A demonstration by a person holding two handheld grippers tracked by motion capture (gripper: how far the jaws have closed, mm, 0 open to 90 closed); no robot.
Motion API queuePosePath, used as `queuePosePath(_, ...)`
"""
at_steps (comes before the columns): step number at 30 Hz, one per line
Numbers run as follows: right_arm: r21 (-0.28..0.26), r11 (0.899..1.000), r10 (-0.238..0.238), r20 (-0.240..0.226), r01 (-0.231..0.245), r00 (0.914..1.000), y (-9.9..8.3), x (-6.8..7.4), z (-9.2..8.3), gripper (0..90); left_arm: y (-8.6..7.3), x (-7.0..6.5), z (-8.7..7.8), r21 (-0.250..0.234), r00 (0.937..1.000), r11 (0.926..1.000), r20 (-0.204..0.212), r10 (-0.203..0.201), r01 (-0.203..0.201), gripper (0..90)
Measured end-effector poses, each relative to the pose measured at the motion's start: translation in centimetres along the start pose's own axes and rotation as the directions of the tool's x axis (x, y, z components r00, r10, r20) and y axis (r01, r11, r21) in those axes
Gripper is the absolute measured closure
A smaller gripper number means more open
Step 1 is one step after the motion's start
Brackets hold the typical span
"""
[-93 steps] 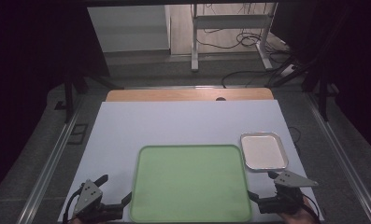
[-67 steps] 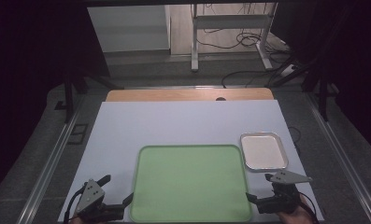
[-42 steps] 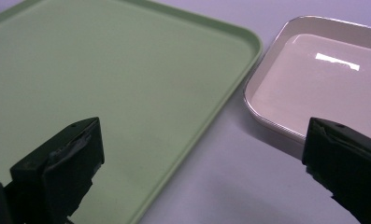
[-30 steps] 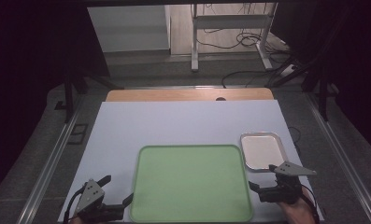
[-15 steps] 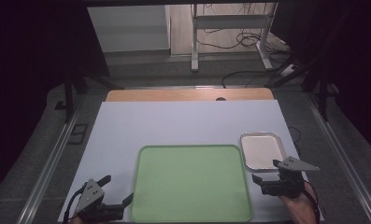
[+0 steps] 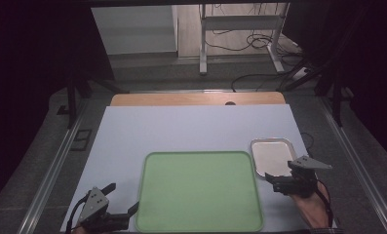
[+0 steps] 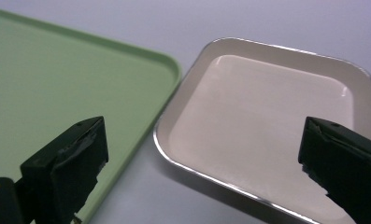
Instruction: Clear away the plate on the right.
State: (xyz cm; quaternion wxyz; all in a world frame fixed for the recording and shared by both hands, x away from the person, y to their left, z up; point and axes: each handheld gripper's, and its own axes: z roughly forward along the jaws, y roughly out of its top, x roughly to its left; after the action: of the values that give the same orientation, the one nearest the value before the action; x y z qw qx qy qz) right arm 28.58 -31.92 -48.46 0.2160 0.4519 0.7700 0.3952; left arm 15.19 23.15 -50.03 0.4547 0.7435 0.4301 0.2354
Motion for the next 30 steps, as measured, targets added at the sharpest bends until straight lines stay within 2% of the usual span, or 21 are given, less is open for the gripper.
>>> queuePosePath(4, -0.006, 0.999, 0.033, 0.032, -0.033, 0.9989, 0.2, -0.7, 0.1, 0.1, 0.0, 0.0, 0.0, 0.000, 1.0000, 1.0000, 0.001, 0.001, -0.001, 2.5)
queuePosePath(5, -0.011, 0.999, 0.039, 0.052, -0.039, 0.9979, 0.3, -1.0, 0.2, 0.1, 0.0, 0.0, 0.0, 0.000, 1.0000, 1.0000, 0.002, 0.001, -0.001, 2.5)
queuePosePath(7, -0.011, 0.999, 0.042, 0.056, -0.042, 0.9975, 0.3, -1.1, 0.2, 0.2, 0.0, 0.0, 0.0, -0.001, 1.0000, 1.0000, 0.002, 0.000, 0.000, 2.5)
queuePosePath(8, 0.001, 0.999, 0.046, 0.074, -0.046, 0.9962, 0.4, -1.5, 0.4, 2.4, 0.0, 0.0, 0.0, -0.002, 1.0000, 1.0000, 0.002, -0.001, 0.001, 2.5)
queuePosePath(13, 0.018, 0.998, 0.059, 0.094, -0.061, 0.9939, 0.5, -2.0, 0.7, 8.2, 0.0, 0.0, 0.0, -0.002, 1.0000, 1.0000, 0.004, -0.001, 0.001, 2.5)
queuePosePath(14, 0.022, 0.998, 0.060, 0.115, -0.063, 0.9915, 0.6, -2.3, 0.7, 11.6, 0.0, 0.1, 0.0, -0.002, 1.0000, 1.0000, 0.004, -0.001, 0.001, 2.5)
queuePosePath(20, 0.040, 0.997, 0.060, 0.139, -0.066, 0.9884, 0.6, -3.3, 0.7, 20.1, 0.0, 0.0, 0.0, -0.001, 1.0000, 1.0000, 0.004, 0.000, 0.000, 2.5)
queuePosePath(21, 0.050, 0.995, 0.073, 0.148, -0.081, 0.9863, 0.6, -3.7, 0.8, 22.8, 0.0, 0.0, 0.0, -0.001, 1.0000, 1.0000, 0.005, 0.001, -0.001, 2.5)
queuePosePath(23, 0.054, 0.995, 0.078, 0.150, -0.087, 0.9856, 0.6, -3.9, 0.8, 23.9, 0.0, 0.0, 0.0, -0.001, 1.0000, 1.0000, 0.005, 0.001, -0.001, 2.5)
queuePosePath(24, 0.059, 0.993, 0.096, 0.160, -0.107, 0.9825, 0.6, -4.3, 0.9, 24.9, 0.0, 0.0, 0.0, -0.001, 1.0000, 1.0000, 0.005, 0.001, -0.001, 2.5)
queuePosePath(26, 0.058, 0.992, 0.102, 0.162, -0.113, 0.9816, 0.6, -4.5, 0.9, 25.3, 0.0, 0.0, 0.0, -0.001, 1.0000, 1.0000, 0.005, 0.002, -0.002, 2.5)
queuePosePath(28, 0.055, 0.990, 0.117, 0.183, -0.130, 0.9760, 0.7, -5.2, 0.9, 25.6, 0.0, 0.1, 0.0, -0.002, 1.0000, 1.0000, 0.006, 0.001, -0.001, 2.5)
queuePosePath(30, 0.058, 0.989, 0.123, 0.188, -0.137, 0.9743, 0.7, -5.5, 1.0, 25.2, 0.0, 0.1, 0.0, -0.002, 1.0000, 1.0000, 0.006, -0.001, 0.001, 2.5)
